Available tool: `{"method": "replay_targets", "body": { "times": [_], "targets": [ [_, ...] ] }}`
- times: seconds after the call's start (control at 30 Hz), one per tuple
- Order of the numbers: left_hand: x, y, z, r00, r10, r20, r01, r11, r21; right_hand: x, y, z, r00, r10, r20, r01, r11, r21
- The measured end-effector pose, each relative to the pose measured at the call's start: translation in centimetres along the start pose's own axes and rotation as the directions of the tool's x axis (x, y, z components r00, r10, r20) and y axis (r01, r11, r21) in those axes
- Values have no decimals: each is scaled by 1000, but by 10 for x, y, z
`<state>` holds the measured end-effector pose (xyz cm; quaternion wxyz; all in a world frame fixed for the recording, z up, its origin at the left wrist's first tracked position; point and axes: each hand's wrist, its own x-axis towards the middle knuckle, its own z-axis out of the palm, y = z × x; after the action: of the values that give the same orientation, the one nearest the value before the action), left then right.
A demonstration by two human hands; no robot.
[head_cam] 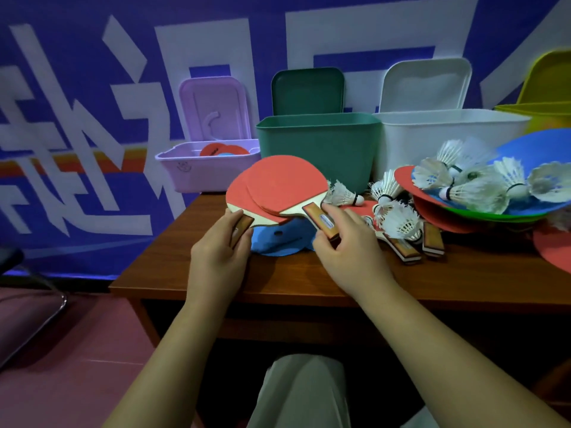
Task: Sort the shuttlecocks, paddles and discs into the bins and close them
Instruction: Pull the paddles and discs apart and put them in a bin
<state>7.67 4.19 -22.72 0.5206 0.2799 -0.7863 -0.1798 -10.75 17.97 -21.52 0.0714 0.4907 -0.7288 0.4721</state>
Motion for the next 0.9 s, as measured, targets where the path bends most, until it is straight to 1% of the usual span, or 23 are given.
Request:
{"method": "replay_targets", "body": {
  "times": [0.07,0.17,0.27,0.33,0.43,0.53,0.63,0.73,0.9],
  "targets": [
    [3,9,2,999,17,-29,-18,999,-40,2,0,-3,999,39,-23,-38,998,49],
    [15,30,11,993,101,-52,-104,993,-60,7,5,-19,991,107,-80,-100,992,80],
    [35,59,29,988,151,-28,-153,982,-114,18,10,-54,975,116,-190,-106,993,59],
    [49,80,48,977,211,-15,-211,970,-122,27,15,-87,957,119,-266,-108,993,54],
    [72,115,80,954,298,30,-290,946,-146,35,28,-137,927,152,-344,-139,988,63],
    [93,151,117,920,384,81,-372,919,-128,40,47,-183,901,189,-391,-183,982,53],
    [110,187,155,916,357,181,-322,926,-197,45,69,-225,868,213,-449,-223,974,30],
    [123,222,190,897,344,279,-271,924,-270,51,89,-264,839,213,-501,-242,970,9],
    [148,271,241,860,361,362,-272,923,-273,65,119,-315,798,279,-534,-333,943,-6]
  ]
}}
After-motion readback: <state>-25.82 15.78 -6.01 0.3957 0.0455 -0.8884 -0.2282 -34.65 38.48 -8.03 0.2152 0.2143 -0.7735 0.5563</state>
